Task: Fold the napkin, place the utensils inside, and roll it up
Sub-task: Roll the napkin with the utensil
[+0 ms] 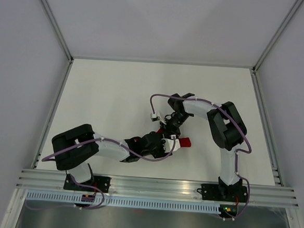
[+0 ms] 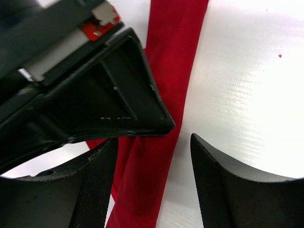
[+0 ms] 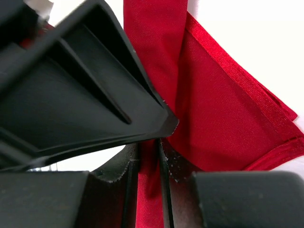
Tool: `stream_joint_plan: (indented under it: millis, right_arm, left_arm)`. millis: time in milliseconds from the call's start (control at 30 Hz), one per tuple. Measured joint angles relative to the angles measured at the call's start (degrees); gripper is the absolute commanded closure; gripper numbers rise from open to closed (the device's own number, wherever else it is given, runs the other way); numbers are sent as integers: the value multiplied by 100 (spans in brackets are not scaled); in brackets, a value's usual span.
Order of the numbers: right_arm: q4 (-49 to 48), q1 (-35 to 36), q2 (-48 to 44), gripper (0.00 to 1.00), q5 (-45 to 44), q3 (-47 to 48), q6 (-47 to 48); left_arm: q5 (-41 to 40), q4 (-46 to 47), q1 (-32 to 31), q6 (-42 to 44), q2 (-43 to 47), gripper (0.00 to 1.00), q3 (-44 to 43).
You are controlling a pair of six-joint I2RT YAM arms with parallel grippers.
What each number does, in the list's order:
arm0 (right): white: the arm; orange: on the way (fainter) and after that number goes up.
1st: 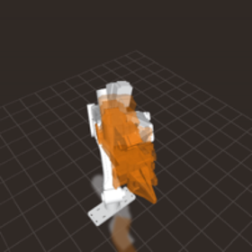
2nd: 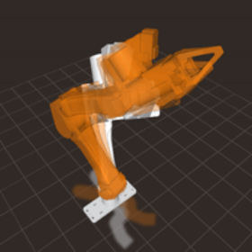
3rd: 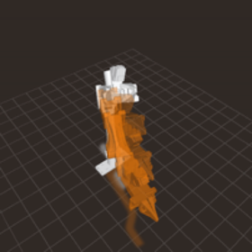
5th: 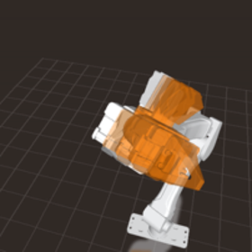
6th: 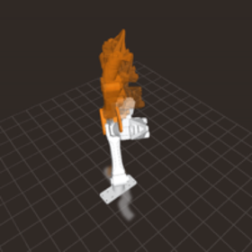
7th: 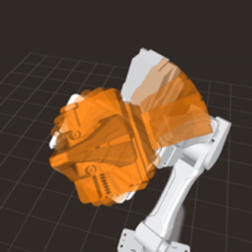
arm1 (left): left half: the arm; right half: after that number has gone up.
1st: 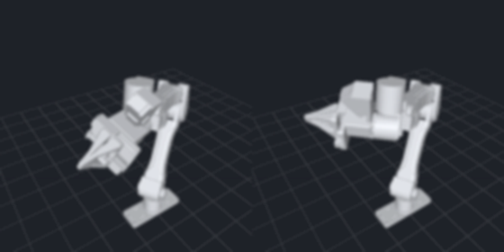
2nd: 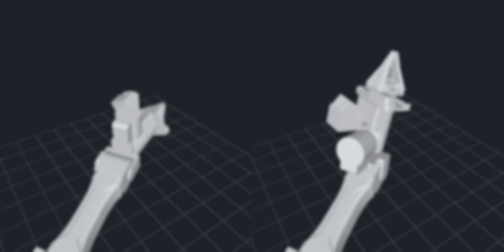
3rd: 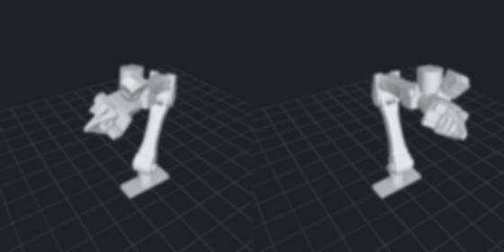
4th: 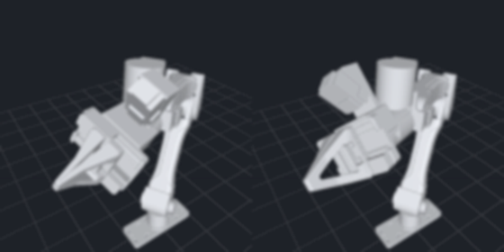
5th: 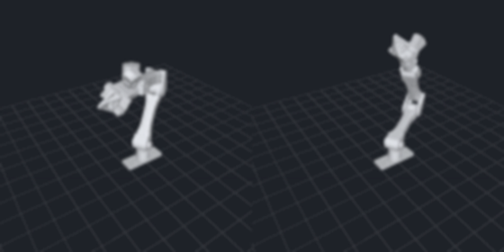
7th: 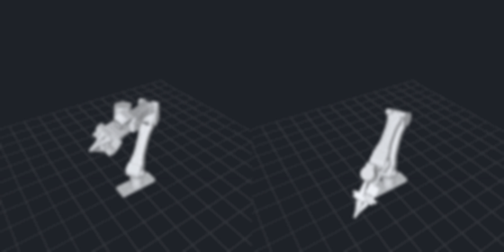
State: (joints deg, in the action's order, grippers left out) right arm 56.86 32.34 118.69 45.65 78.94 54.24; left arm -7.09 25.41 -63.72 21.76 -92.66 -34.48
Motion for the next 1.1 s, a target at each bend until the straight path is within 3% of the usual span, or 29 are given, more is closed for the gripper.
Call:
stream_joint_plan:
  millis: [200,300,333,467,533,567,667,767,1100]
  right_arm:
    - [98,-15,42,95,26,37,0]
    - [114,-33,55,95,55,37,-2]
    - [122,-37,63,95,66,37,-2]
    - [138,-68,74,94,81,37,2]
    - [149,-76,76,89,81,37,-4]
    - [151,-96,76,77,81,37,-9]
    - [188,-177,66,59,85,33,-66]
    - [181,-302,0,52,103,-9,-166]
    - [-98,-1650,-1314,46,684,-92,-702]
  left_arm:
    - [94,-131,15,50,-129,43,-76]
    - [127,-160,35,59,-168,60,-107]
    - [127,-175,39,63,-190,70,-114]
    - [221,-179,39,70,-243,84,-127]
    - [278,-203,52,76,-260,91,-155]
    - [297,-234,57,76,-271,96,-184]
    - [404,-317,98,74,-332,98,-299]
    - [651,-428,212,68,-374,98,-420]
    - [1836,-1060,809,-190,-649,98,-1029]
